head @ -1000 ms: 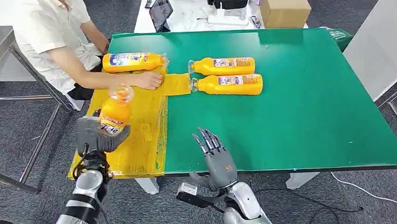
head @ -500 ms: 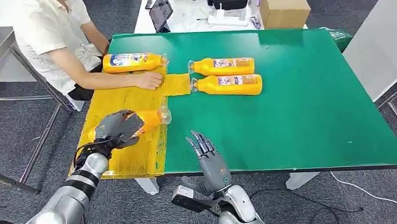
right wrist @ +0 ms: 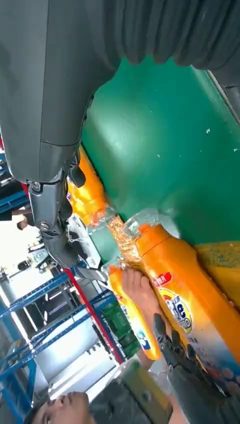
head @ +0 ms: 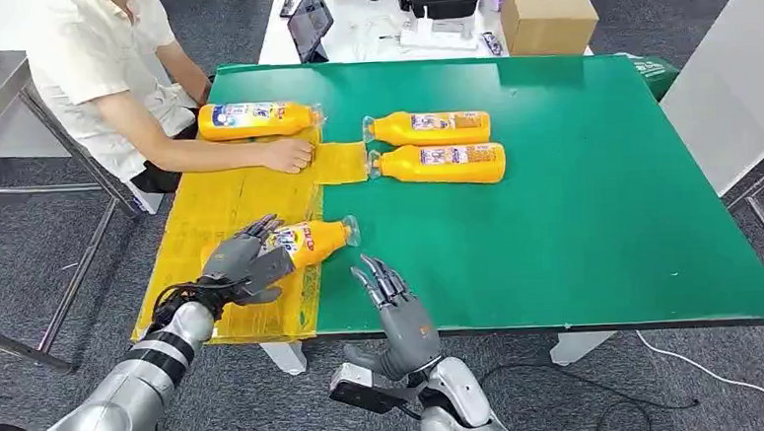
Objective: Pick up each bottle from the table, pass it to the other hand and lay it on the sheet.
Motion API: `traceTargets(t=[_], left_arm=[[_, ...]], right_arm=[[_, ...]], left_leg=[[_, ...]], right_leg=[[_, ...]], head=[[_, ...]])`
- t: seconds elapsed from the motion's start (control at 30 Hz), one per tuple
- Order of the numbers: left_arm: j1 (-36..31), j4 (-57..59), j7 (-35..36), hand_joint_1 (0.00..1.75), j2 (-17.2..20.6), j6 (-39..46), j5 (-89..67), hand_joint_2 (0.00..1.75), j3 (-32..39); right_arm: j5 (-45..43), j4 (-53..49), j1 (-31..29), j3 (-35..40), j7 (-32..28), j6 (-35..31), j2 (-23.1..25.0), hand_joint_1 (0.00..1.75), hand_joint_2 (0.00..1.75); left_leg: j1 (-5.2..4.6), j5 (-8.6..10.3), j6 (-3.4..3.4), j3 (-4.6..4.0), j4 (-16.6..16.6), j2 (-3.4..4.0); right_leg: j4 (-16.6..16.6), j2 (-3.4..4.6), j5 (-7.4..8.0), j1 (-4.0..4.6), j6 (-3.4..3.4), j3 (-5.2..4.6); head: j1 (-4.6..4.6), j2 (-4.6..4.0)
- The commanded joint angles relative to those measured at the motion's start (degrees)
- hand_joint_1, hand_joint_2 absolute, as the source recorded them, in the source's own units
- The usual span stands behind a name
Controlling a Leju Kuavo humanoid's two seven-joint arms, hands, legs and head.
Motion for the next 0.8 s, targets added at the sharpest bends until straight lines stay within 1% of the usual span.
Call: traceTargets(t=[0.03, 0.1, 0.13, 0.17, 0.2, 0.27, 0.3, 0.33, 0.37, 0.4, 0.43, 0.47, 0.53, 0.57, 0.6, 0.63, 0.67, 0.7, 0.73, 0.77, 0.8], left_arm=[[-2.2, 6.3, 1.7, 0.00, 1.7, 2.9, -4.0, 1.75, -7.0], [0.3, 2.3, 1.9, 0.00, 1.6, 8.1, -5.3, 1.75, -6.1], [1.2, 0.9, 2.1, 0.00, 1.5, 9.1, -5.6, 1.75, -6.0], [2.2, -0.8, 2.4, 0.00, 1.4, 10.0, -5.9, 1.75, -5.8], [4.9, -5.8, 1.7, 0.00, 1.0, 15.0, -5.6, 1.75, -3.8], [8.9, -12.8, 1.9, 0.00, 0.4, 17.8, -5.6, 1.75, -2.4], [11.3, -16.9, 1.2, 0.00, -0.5, 22.7, -4.9, 1.75, -0.4], [13.8, -20.7, 0.8, 0.00, -1.5, 25.0, -4.5, 1.75, 0.6], [15.3, -23.5, 1.0, 0.00, -1.8, 25.7, -4.2, 1.75, 1.1], [17.8, -27.0, -1.0, 0.00, -3.5, 28.4, -0.5, 1.75, 3.1], [19.0, -28.8, -0.9, 0.00, -3.7, 28.4, -0.6, 1.75, 2.8], [20.5, -31.1, -1.4, 0.00, -4.1, 28.7, 0.4, 1.75, 3.0], [22.0, -33.1, -1.3, 0.00, -4.3, 28.1, 0.8, 1.75, 2.5], [22.9, -34.1, -1.4, 0.00, -4.3, 26.9, 2.0, 1.75, 2.2], [24.2, -35.8, -2.4, 0.00, -4.1, 22.9, 5.7, 1.75, 1.6], [25.0, -36.7, -2.3, 0.00, -4.1, 22.4, 5.9, 1.75, 1.3], [26.7, -39.2, -3.4, 0.00, -3.9, 19.0, 9.0, 1.75, 0.6], [27.5, -40.2, -3.6, 0.00, -4.0, 18.6, 9.5, 1.75, 0.4], [28.3, -41.6, -3.5, 0.00, -3.9, 18.5, 9.7, 1.75, 0.1], [29.2, -43.2, -4.3, 0.00, -4.0, 16.6, 12.4, 1.75, 0.1], [29.7, -44.0, -4.6, 0.00, -4.3, 15.3, 14.5, 1.75, 0.2]], right_arm=[[-0.6, 3.4, -2.2, 1.5, -0.2, 0.9, -1.5, 0.00, 1.75], [0.0, 3.0, -1.4, 1.1, 0.3, 0.7, -1.6, 0.00, 1.75], [0.2, 2.7, -1.1, 0.9, 0.4, 0.6, -1.7, 0.00, 1.75], [0.4, 2.5, -0.8, 0.9, 0.4, 0.6, -1.7, 0.00, 1.75], [0.7, 1.9, -0.3, 0.4, 0.5, 0.4, -1.8, 0.00, 1.75], [1.6, 1.3, 0.4, 0.2, 0.7, -0.2, -1.9, 0.00, 1.75], [1.8, 0.8, 0.9, -0.2, 0.8, -0.9, -1.8, 0.00, 1.75], [2.1, -0.1, 1.7, -0.8, 0.5, -1.0, -1.8, 0.00, 1.75], [2.3, -0.7, 2.1, -1.3, 0.3, -1.0, -1.7, 0.00, 1.75], [3.2, -2.3, 3.5, -2.9, -0.6, -1.0, -1.3, 0.00, 1.75], [3.5, -2.4, 3.9, -3.2, -0.8, -1.0, -1.1, 0.00, 1.75], [4.3, -3.3, 4.7, -4.4, -1.3, -1.0, -0.9, 0.00, 1.75], [4.8, -4.0, 5.5, -5.3, -2.1, -1.0, -0.7, 0.00, 1.75], [4.9, -4.3, 6.0, -6.1, -2.5, -1.0, -0.5, 0.00, 1.75], [5.9, -4.7, 6.5, -7.0, -2.1, -1.0, -0.5, 0.00, 1.75], [5.9, -5.0, 6.8, -7.0, -2.3, -1.0, -0.6, 0.00, 1.75], [3.6, -5.0, 6.9, -6.5, -2.7, -1.0, -1.0, 0.00, 1.75], [2.9, -5.2, 7.0, -6.1, -2.7, -0.9, -1.4, 0.00, 1.75], [2.1, -5.9, 7.1, -5.7, -2.5, -0.6, -2.0, 0.00, 1.75], [1.5, -6.8, 7.0, -5.6, -1.5, -1.0, -2.8, 0.00, 1.75], [3.5, -7.2, 6.9, -6.4, 0.0, -1.0, -3.3, 0.00, 1.75]], left_leg=[[0.02, -0.05, 0.13, 0.32, -0.1, 0.15], [0.01, -0.05, 0.13, 0.27, -0.1, 0.13], [0.00, -0.03, 0.09, 0.18, -0.1, 0.12], [0.00, -0.07, 0.14, 0.31, -0.1, 0.15], [-0.02, -0.05, 0.11, 0.24, -0.1, 0.12], [-0.01, -0.09, 0.13, 0.29, -0.1, 0.11], [-0.02, -0.08, 0.10, 0.22, -0.1, 0.10], [0.00, -0.12, 0.13, 0.28, -0.1, 0.08], [-0.04, -0.07, 0.10, 0.17, -0.1, 0.03], [-0.02, -0.13, 0.13, 0.25, -0.1, -0.02], [-0.03, -0.07, 0.08, 0.06, 0.0, 0.01], [-0.02, -0.18, 0.14, 0.21, 0.0, 0.05], [-0.03, -0.18, 0.08, 0.14, 0.0, 0.05], [-0.02, -0.27, 0.08, 0.26, 0.0, 0.10], [-0.01, -0.21, 0.05, 0.12, 0.0, 0.07], [0.00, -0.24, 0.08, 0.18, 0.0, 0.06], [-0.02, -0.23, 0.06, 0.13, 0.0, 0.08], [-0.01, -0.17, 0.02, 0.01, 0.0, 0.10], [-0.02, -0.24, 0.07, 0.16, 0.0, 0.14], [-0.01, -0.20, 0.03, 0.03, 0.0, 0.13], [0.00, -0.24, 0.07, 0.12, 0.0, 0.13]], right_leg=[[-0.1, 0.01, -0.01, 0.09, -0.23, 0.30], [-0.1, 0.01, -0.01, 0.06, -0.17, 0.26], [-0.1, 0.04, 0.00, 0.03, -0.11, 0.17], [-0.1, 0.03, -0.02, 0.05, -0.17, 0.30], [-0.1, 0.03, -0.02, 0.02, -0.12, 0.22], [-0.1, 0.01, -0.06, 0.03, -0.15, 0.28], [-0.1, 0.01, -0.06, 0.02, -0.12, 0.21], [-0.1, -0.03, -0.10, 0.05, -0.16, 0.28], [-0.1, -0.05, -0.08, -0.01, -0.10, 0.15], [-0.1, -0.13, -0.14, 0.02, -0.14, 0.27], [-0.1, -0.07, -0.08, 0.00, -0.08, 0.06], [-0.1, -0.07, -0.16, 0.03, -0.14, 0.21], [-0.1, -0.04, -0.14, 0.01, -0.12, 0.12], [-0.1, -0.02, -0.19, 0.03, -0.17, 0.21], [-0.1, -0.03, -0.13, 0.03, -0.14, 0.07], [-0.1, -0.08, -0.17, 0.05, -0.18, 0.15], [-0.1, -0.04, -0.16, 0.03, -0.17, 0.09], [-0.1, 0.02, -0.09, 0.02, -0.11, -0.05], [-0.1, 0.02, -0.14, 0.03, -0.17, 0.10], [-0.1, 0.04, -0.10, 0.02, -0.13, -0.03], [-0.1, 0.01, -0.14, 0.05, -0.18, 0.06]], head=[[0.02, 0.00], [0.02, 0.00], [0.02, 0.00], [0.02, 0.00], [0.04, 0.00], [0.04, 0.00], [0.04, 0.00], [0.00, 0.00], [0.02, 0.00], [0.04, 0.00], [0.00, 0.00], [0.02, 0.00], [0.00, 0.00], [0.02, 0.00], [0.04, 0.00], [0.02, 0.00], [0.02, 0.00], [0.02, 0.00], [0.02, 0.00], [0.02, 0.00], [0.02, 0.00]])
